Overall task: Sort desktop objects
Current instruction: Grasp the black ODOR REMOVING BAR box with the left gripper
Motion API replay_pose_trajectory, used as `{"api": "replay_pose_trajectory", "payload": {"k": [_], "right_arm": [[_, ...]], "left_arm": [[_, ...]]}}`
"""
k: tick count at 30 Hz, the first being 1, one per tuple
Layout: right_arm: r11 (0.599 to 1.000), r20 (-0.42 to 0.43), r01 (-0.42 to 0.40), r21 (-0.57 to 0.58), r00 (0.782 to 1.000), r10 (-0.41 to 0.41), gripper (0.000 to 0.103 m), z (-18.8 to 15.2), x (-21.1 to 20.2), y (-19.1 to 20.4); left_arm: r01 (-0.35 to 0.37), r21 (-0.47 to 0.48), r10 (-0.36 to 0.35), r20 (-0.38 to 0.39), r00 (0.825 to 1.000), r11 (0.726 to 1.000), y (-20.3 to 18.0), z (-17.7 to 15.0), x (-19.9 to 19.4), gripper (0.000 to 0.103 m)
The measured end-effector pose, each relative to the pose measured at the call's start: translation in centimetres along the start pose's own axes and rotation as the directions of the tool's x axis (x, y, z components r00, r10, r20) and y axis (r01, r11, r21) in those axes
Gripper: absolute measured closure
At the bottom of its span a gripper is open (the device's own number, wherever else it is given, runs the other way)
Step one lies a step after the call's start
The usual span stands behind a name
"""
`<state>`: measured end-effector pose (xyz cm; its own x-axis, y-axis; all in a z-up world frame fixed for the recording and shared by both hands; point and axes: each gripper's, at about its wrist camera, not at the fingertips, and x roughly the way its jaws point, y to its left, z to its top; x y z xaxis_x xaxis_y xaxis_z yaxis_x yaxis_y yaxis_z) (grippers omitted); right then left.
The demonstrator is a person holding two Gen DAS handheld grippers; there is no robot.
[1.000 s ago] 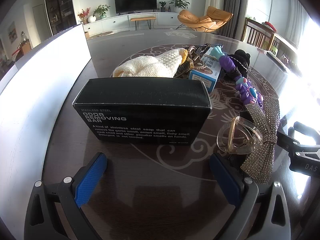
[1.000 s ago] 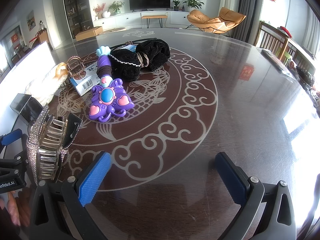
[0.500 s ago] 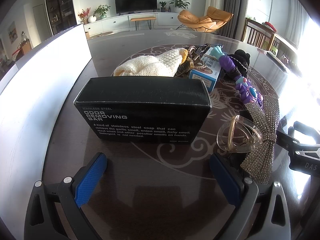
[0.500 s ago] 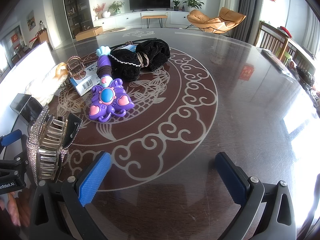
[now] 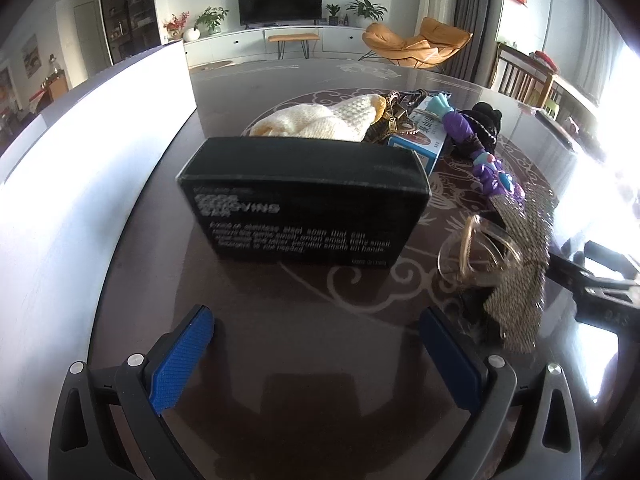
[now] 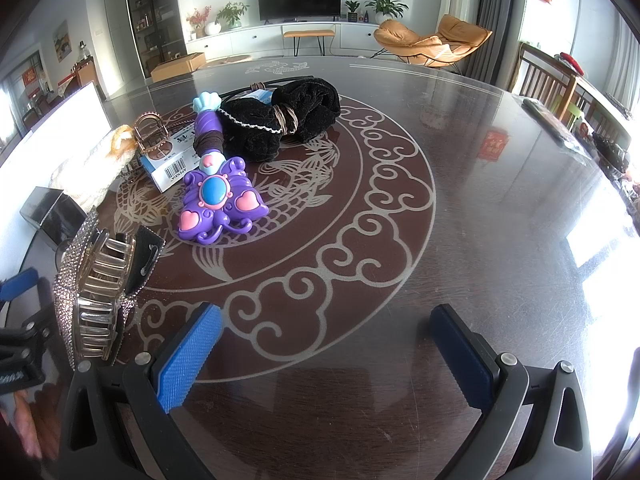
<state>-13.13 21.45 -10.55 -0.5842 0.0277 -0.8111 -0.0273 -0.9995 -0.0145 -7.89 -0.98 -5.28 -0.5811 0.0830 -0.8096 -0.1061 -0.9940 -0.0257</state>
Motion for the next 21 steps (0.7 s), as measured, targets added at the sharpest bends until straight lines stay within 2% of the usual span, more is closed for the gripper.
{"api": "replay_pose_trajectory", "payload": {"k": [4, 8, 10, 14, 18, 21], "right_arm": [[1.000, 0.000, 0.000, 0.000, 1.000, 0.000, 0.000, 0.0, 0.0, 0.0], [1.000, 0.000, 0.000, 0.000, 1.000, 0.000, 0.000, 0.0, 0.0, 0.0], [1.000, 0.000, 0.000, 0.000, 1.000, 0.000, 0.000, 0.0, 0.0, 0.0], [1.000, 0.000, 0.000, 0.000, 1.000, 0.000, 0.000, 0.0, 0.0, 0.0], [1.000, 0.000, 0.000, 0.000, 1.000, 0.000, 0.000, 0.0, 0.0, 0.0], [1.000, 0.000, 0.000, 0.000, 1.000, 0.000, 0.000, 0.0, 0.0, 0.0]], "left_arm": [[-0.010, -0.044, 0.011, 0.030, 0.999, 0.999, 1.7, -0.8, -1.4, 0.000], [0.001, -0.064, 0.005, 0.098, 0.995, 0.998, 2.3, 0.5, -3.3, 0.000], [0.021, -0.068, -0.010, 0.156, 0.988, 0.997, 2.2, 2.4, -4.6, 0.000], [0.063, -0.137, -0.040, 0.163, 0.986, 0.989, 1.4, 6.9, -4.6, 0.000], [-0.019, -0.091, 0.030, 0.122, 0.992, 0.996, -1.5, 9.0, -2.3, 0.000], [-0.111, -0.037, 0.113, 0.062, 0.992, 0.993, -2.5, 8.7, 0.4, 0.000]]}}
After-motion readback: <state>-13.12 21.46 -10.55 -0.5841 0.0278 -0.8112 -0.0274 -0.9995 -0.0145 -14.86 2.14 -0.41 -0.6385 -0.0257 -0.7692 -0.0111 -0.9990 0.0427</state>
